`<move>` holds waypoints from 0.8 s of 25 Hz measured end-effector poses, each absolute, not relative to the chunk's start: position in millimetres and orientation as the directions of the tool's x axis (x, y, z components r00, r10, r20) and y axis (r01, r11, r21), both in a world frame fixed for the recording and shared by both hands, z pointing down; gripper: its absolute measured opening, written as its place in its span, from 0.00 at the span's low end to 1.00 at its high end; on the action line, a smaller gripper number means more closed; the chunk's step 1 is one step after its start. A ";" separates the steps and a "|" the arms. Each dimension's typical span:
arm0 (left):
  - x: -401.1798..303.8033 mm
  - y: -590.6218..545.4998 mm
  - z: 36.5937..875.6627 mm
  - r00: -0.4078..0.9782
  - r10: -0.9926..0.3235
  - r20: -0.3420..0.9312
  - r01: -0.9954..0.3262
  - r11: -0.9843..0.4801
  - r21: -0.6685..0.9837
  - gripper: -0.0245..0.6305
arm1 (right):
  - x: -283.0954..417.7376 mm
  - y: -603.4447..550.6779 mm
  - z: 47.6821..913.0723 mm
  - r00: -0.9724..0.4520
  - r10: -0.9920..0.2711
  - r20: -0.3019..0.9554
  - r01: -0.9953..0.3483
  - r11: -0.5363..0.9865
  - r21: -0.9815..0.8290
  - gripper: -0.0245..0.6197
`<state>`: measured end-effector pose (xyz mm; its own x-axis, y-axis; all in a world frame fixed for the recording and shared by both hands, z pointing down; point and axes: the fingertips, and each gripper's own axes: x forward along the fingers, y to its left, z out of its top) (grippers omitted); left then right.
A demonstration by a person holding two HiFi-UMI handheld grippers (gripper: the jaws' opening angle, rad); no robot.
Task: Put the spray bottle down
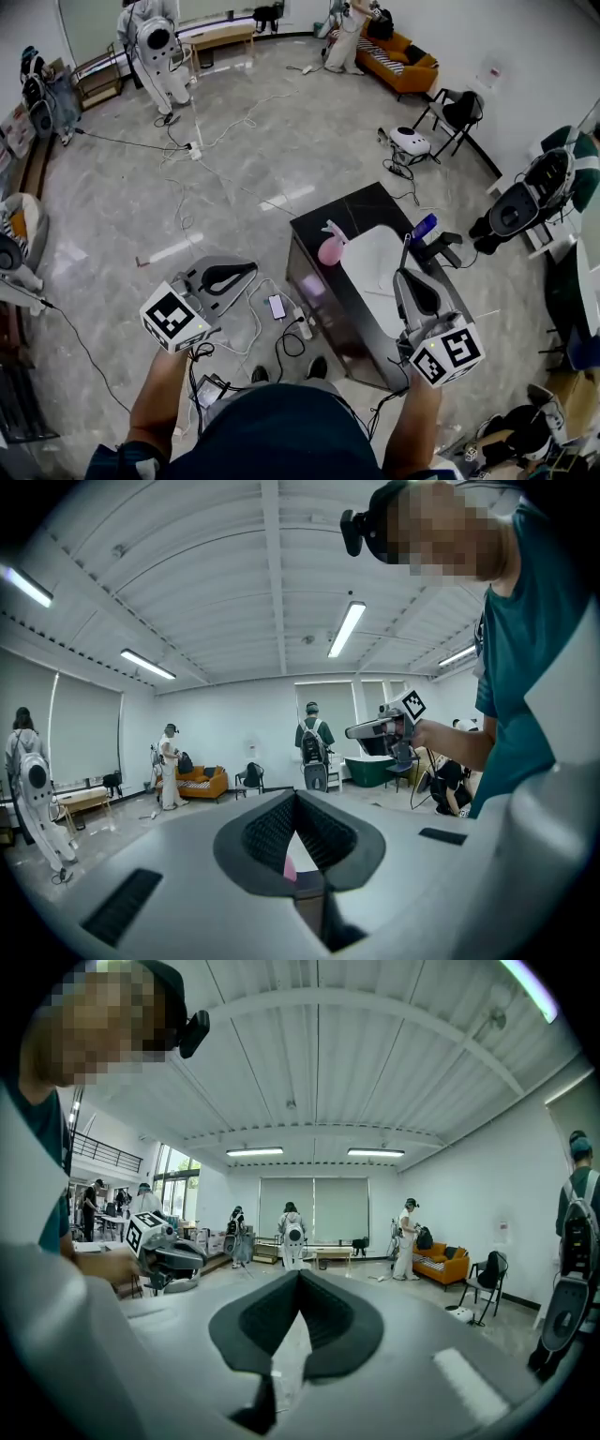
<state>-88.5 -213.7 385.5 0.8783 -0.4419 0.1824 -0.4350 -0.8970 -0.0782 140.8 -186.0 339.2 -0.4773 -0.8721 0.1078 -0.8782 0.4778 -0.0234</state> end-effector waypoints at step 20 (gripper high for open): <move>-72.2 -202.6 385.4 0.916 -0.357 0.182 -0.346 -0.934 -0.093 0.04 | 137.5 -132.2 349.9 -0.398 -0.903 0.162 -0.912 0.409 0.038 0.05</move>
